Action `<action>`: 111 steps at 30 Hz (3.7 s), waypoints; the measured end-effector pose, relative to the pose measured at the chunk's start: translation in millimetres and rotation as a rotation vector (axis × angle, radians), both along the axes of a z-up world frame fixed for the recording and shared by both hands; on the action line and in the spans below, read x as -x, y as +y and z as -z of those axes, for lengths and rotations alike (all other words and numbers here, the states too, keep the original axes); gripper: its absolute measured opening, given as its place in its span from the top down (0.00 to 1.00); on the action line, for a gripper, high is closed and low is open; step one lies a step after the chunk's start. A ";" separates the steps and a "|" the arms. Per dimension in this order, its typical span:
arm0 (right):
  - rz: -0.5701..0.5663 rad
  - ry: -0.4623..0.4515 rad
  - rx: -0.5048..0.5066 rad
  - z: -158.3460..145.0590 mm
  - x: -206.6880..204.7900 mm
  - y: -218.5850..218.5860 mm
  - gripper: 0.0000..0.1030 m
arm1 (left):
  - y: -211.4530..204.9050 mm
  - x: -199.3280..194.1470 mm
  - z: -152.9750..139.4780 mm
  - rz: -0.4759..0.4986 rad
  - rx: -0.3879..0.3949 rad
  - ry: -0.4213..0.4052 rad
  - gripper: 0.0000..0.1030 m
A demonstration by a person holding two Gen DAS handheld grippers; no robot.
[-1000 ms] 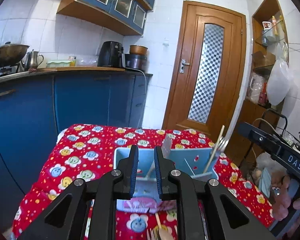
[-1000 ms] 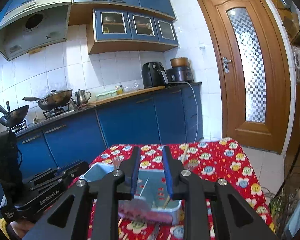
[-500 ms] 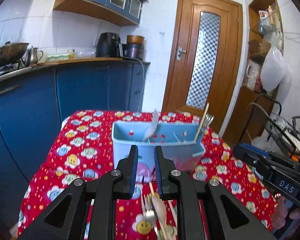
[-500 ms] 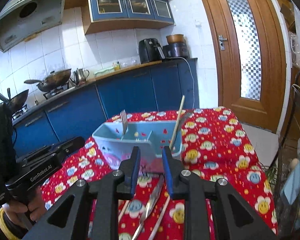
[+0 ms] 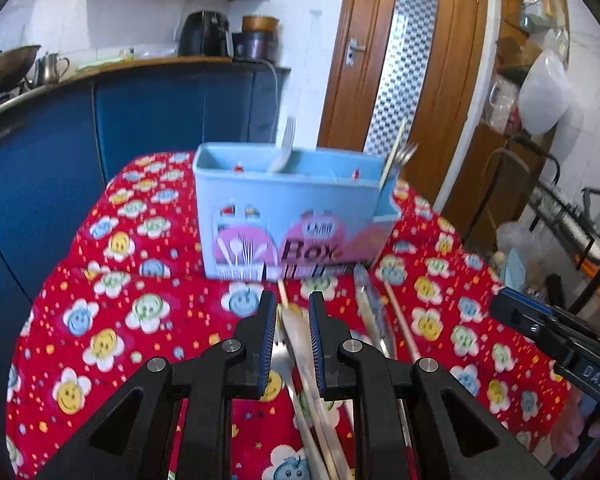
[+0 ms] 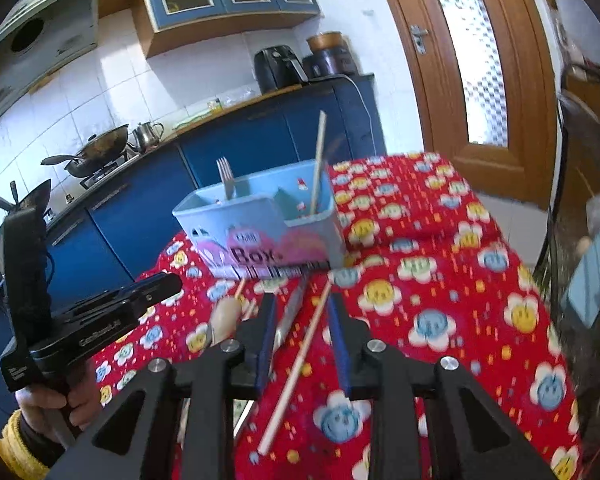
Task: Organize utensils
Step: 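Move both tools back down toward the remaining utensils on the cloth, then grasp the wooden spatula with the left tool while the right tool grasps a silver knife, then lift the spatula with the left tool while the right tool lifts the knife over the box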
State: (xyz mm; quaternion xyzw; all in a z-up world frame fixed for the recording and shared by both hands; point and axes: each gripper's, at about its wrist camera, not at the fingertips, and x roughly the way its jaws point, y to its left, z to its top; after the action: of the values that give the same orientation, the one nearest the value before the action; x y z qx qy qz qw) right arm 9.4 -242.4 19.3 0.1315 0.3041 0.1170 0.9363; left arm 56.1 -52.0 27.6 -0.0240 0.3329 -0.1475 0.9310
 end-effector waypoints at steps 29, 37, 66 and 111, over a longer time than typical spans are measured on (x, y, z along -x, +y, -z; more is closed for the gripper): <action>0.058 0.080 0.017 39.7 -0.1 -30.5 0.69 | -28.7 -20.4 33.8 0.000 -0.046 0.109 0.92; 0.045 0.095 -0.011 45.8 -3.1 -31.7 0.69 | -39.2 -18.9 40.5 0.054 -0.058 0.145 0.93; -0.119 0.176 -0.006 28.8 -24.1 8.9 0.69 | 18.8 3.6 -15.4 -0.022 0.075 -0.064 0.96; -0.168 0.249 -0.093 -1.4 -84.3 20.2 0.96 | 51.9 -13.3 -50.0 -0.064 0.058 -0.204 0.96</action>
State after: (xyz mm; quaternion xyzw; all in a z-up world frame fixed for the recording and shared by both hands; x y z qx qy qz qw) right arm 93.7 -222.2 20.6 0.1623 0.4218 0.1917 0.8712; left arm 69.3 -0.1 77.6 -0.0464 0.2310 -0.1290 0.9632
